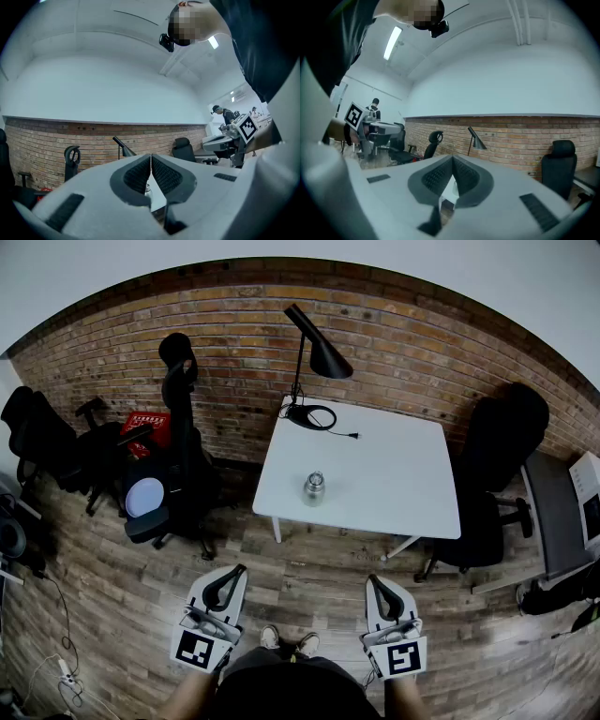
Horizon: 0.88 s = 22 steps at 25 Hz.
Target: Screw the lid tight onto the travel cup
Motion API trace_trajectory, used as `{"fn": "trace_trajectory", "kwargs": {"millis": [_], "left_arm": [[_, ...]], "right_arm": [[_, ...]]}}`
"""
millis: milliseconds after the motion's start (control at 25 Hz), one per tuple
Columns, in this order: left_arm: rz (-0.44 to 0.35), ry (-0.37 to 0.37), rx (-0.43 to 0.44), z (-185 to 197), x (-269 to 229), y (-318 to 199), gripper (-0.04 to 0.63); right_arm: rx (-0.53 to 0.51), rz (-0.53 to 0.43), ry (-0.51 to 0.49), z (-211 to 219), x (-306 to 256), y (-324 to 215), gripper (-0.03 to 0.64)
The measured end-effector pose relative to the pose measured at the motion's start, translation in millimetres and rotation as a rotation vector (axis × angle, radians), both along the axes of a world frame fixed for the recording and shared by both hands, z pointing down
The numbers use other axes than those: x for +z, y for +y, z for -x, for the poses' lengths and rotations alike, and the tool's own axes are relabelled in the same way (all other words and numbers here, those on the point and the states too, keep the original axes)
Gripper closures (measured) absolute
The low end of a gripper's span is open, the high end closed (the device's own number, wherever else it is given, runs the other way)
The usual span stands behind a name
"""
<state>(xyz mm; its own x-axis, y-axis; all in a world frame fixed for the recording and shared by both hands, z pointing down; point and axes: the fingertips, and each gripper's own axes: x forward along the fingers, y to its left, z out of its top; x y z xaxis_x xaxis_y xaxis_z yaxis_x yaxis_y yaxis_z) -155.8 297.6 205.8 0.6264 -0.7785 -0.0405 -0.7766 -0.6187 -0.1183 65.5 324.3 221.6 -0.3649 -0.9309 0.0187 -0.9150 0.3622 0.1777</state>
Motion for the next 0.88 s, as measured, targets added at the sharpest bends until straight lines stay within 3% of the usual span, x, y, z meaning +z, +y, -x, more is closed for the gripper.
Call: {"fn": "trace_trajectory", "kwargs": {"millis": [240,520,880], "left_arm": [[-0.002,-0.004,-0.007,-14.9,4.1,5.1,0.565],[0.015,0.000,-0.029,-20.4,8.3,11.9,0.565],[0.081,0.014,-0.046,-12.1,44.4,-15.7,0.565]], "right_arm": [[-0.013,0.002,0.000,-13.1,5.7,2.2,0.604],[-0.101,0.023,-0.049,-13.9,10.7,3.7,0.604],[-0.146,0.119,-0.017,8.4,48.0,-22.9,0.604]]}}
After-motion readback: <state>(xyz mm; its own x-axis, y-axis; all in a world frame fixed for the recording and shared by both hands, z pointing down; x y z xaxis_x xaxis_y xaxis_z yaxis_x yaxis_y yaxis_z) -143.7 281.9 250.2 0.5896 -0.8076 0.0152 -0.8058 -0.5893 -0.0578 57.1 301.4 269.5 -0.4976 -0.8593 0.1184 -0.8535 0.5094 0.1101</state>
